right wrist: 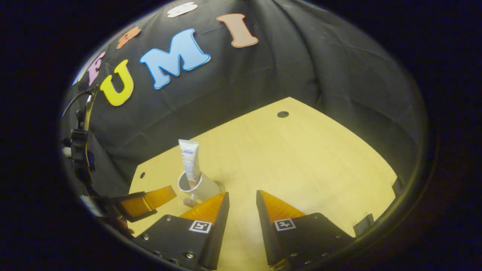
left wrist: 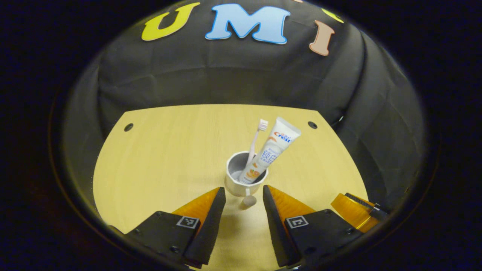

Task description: Put the toothbrush and toothpaste on the desktop into the cup, then pick up the cup and place it on the coaster on the desktop.

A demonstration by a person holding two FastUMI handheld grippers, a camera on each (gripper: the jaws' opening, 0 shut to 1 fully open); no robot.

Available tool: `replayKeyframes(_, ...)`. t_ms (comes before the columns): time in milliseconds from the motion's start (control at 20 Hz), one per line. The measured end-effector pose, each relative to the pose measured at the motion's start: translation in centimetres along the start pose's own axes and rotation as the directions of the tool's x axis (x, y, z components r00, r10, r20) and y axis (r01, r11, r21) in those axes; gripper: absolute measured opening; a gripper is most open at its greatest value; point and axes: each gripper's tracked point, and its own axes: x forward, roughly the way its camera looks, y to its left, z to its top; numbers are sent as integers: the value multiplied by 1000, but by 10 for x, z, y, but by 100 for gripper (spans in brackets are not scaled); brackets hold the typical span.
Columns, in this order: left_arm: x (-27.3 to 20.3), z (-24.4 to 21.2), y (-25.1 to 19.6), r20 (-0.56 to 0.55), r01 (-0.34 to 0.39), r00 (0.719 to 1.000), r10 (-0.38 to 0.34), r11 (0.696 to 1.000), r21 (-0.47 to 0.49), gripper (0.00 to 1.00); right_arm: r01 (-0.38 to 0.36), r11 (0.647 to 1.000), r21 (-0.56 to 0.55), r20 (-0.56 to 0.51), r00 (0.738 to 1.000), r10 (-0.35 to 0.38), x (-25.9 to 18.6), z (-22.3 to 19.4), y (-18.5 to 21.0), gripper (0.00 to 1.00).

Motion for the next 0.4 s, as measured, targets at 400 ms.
replayKeyframes(400, -123, 112, 41, 425, -79, 903, 65, 997, 16, 71, -83, 979, -186, 268, 954, 132, -59, 97, 76, 42)
